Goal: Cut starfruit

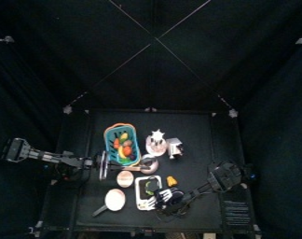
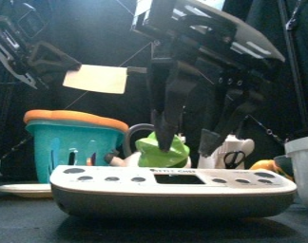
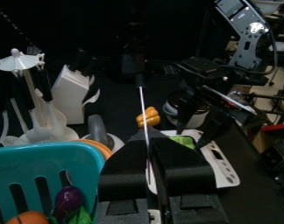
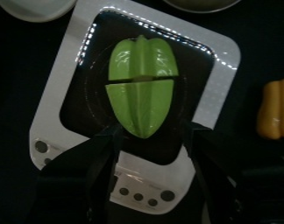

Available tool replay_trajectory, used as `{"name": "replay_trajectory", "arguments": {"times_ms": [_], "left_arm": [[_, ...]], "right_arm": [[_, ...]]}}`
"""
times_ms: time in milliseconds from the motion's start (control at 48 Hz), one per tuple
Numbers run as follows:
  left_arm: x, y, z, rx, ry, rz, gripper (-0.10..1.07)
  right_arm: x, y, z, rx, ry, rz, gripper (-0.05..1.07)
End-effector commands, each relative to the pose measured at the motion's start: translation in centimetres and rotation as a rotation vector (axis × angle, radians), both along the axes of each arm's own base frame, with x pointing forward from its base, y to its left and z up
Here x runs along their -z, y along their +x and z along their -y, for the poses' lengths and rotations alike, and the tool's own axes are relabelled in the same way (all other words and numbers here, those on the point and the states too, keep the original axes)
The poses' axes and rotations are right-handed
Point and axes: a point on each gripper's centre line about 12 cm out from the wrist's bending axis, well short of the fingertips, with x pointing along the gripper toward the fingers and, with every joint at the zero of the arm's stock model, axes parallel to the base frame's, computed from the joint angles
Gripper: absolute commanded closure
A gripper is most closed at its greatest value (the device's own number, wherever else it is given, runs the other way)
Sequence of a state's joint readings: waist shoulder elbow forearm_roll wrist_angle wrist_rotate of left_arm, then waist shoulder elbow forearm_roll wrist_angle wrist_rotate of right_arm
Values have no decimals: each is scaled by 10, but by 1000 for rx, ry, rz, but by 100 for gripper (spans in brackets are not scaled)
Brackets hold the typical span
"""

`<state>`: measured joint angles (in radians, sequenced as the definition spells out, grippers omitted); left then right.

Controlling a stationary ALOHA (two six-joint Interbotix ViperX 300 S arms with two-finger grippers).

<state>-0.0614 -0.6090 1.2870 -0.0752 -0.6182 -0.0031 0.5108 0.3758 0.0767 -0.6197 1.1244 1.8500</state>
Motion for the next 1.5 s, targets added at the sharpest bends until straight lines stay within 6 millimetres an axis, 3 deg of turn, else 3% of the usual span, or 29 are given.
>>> {"name": "replay_trajectory", "arguments": {"times_ms": [0, 479, 625, 771, 979, 1250, 1479], "left_arm": [[-4, 2, 0, -1, -3, 14, 66], [-2, 2, 1, 1, -5, -6, 66], [-2, 2, 9, 39, -6, -13, 66], [-10, 6, 21, 72, -62, 5, 66], [-26, 13, 28, 72, -131, 38, 66], [-26, 29, 45, 94, -187, 10, 66], [-19, 43, 49, 68, -145, 21, 66]], "right_arm": [[-32, -7, 1, 3, 0, 42, 14], [-91, -33, 15, -99, -256, 35, 15], [-109, -39, 26, -186, -415, 54, 15], [-115, -48, 36, -235, -501, 71, 15], [-107, -56, 39, -361, -455, 142, 15], [-134, -75, 52, -482, -495, 276, 15], [-139, -90, 53, -689, -390, 441, 15]]}}
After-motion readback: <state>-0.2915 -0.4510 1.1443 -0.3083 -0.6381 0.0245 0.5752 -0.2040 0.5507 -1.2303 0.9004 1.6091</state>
